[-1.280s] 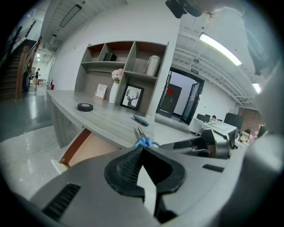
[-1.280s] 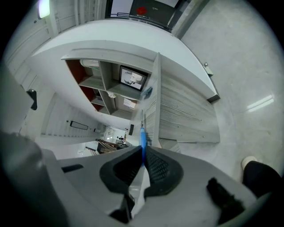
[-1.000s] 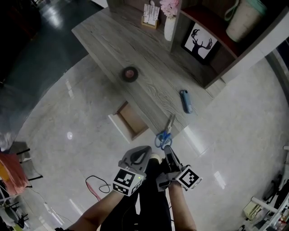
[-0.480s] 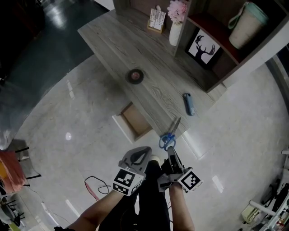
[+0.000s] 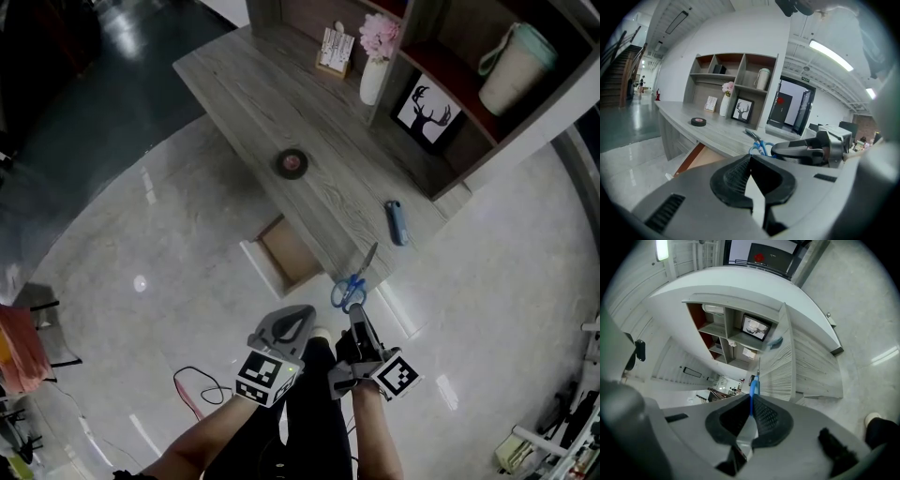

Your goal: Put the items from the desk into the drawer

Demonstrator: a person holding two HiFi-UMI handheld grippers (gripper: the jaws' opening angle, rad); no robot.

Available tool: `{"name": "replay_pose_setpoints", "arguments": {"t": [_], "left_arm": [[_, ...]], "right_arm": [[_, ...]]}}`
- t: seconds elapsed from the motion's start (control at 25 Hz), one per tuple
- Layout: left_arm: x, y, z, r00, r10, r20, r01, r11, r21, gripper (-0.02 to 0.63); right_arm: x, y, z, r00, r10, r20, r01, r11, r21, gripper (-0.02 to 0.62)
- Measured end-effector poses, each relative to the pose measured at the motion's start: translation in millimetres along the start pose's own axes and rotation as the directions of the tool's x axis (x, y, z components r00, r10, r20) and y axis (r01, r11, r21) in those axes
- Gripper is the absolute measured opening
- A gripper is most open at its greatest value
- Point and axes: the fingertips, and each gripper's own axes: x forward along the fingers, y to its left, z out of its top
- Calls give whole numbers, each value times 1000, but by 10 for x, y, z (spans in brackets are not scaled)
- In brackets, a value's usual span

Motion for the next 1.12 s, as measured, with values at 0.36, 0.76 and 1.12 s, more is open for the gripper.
{"name": "replay_pose_setpoints", "arguments": {"t": [0.36, 0.76, 1.12], "left_arm": [[-367, 354, 10, 990, 130, 46, -127, 990, -69, 9], [-620, 792, -56, 969, 237, 69, -229, 967, -109, 9], [-736, 1103, -212, 954, 295, 61, -284, 948, -146, 9]], "right_arm": [[265, 230, -398, 993, 35, -116, -38, 999, -19, 25], [591, 352, -859, 969, 60, -239, -74, 996, -48, 24], [839, 298, -1213, 942, 49, -333, -81, 993, -83, 25]]}}
